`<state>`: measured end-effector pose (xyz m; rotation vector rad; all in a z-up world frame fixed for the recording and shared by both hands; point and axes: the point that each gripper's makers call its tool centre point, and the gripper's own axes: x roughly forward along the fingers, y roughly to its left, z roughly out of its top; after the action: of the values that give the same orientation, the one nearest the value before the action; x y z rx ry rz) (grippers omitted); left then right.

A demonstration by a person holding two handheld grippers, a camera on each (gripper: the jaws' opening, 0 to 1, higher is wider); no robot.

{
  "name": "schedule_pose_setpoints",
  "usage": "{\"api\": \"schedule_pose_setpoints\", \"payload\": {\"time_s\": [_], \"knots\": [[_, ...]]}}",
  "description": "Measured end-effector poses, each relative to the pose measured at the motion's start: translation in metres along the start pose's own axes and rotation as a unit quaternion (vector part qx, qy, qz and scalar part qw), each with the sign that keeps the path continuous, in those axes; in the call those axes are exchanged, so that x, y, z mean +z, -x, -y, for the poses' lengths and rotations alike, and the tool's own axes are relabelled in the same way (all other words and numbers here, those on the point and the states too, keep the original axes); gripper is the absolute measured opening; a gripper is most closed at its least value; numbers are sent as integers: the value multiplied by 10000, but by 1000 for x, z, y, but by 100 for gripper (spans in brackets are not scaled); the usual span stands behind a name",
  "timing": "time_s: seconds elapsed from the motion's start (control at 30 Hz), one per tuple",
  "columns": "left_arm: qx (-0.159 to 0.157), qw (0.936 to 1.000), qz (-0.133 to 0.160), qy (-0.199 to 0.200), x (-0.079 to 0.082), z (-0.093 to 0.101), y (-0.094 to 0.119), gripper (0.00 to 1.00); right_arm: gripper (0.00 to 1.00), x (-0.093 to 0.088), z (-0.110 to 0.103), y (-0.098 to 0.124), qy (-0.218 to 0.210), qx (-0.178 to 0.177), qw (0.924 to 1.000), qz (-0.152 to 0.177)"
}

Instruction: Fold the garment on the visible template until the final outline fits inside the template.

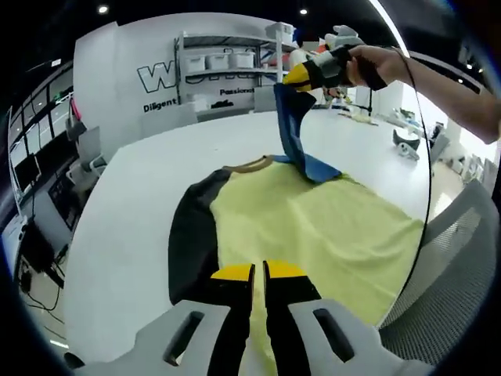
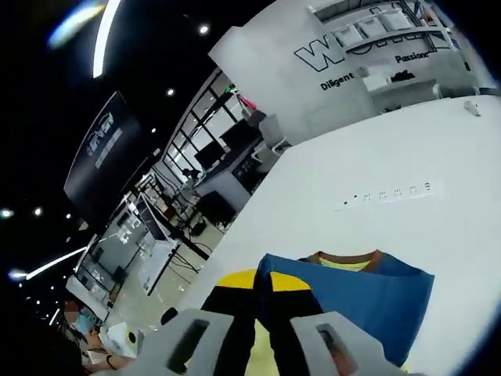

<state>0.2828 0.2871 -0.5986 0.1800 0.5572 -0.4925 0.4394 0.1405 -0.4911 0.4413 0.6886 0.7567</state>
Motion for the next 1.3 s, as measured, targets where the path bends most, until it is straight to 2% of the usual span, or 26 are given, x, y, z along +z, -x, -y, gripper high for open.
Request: {"api": "schedule_pose_setpoints", "payload": {"time_s": [0.13,0.43,0.5,0.6,0.67,0.8,0.97,1.1,1.2,1.27,1.3], "knots": [[-92,9998,114,-136,16,6,-12,14,0,-15,-2,-17,-66,46,9997,-212],[-486,9978,454,-1,55,33,-50,15,0,-34,-2,-34,-347,42,9988,-339],[-636,9963,550,172,64,41,-60,21,0,-38,-2,-38,-424,43,9985,-348],[-675,9948,661,380,73,45,-73,33,0,-43,-3,-43,-564,34,9978,-360],[-617,9928,703,753,76,45,-82,38,0,-46,-5,-47,-594,45,9975,-390],[-693,9800,870,1652,88,44,-97,36,0,-53,-9,-53,-544,21,9974,-480],[-611,9775,794,1855,86,40,-109,35,0,-57,-12,-57,-558,57,9969,-543],[-735,9638,995,2361,97,41,-109,30,0,-58,-12,-58,-556,37,9969,-564],[-519,9631,1010,2439,97,34,-110,24,0,-60,-13,-59,-580,46,9966,-586],[-403,9564,1086,2681,97,26,-112,14,0,-61,-13,-60,-575,42,9965,-606],[-409,9556,1072,2714,95,24,-113,8,0,-61,-12,-61,-575,37,9965,-614]]}}
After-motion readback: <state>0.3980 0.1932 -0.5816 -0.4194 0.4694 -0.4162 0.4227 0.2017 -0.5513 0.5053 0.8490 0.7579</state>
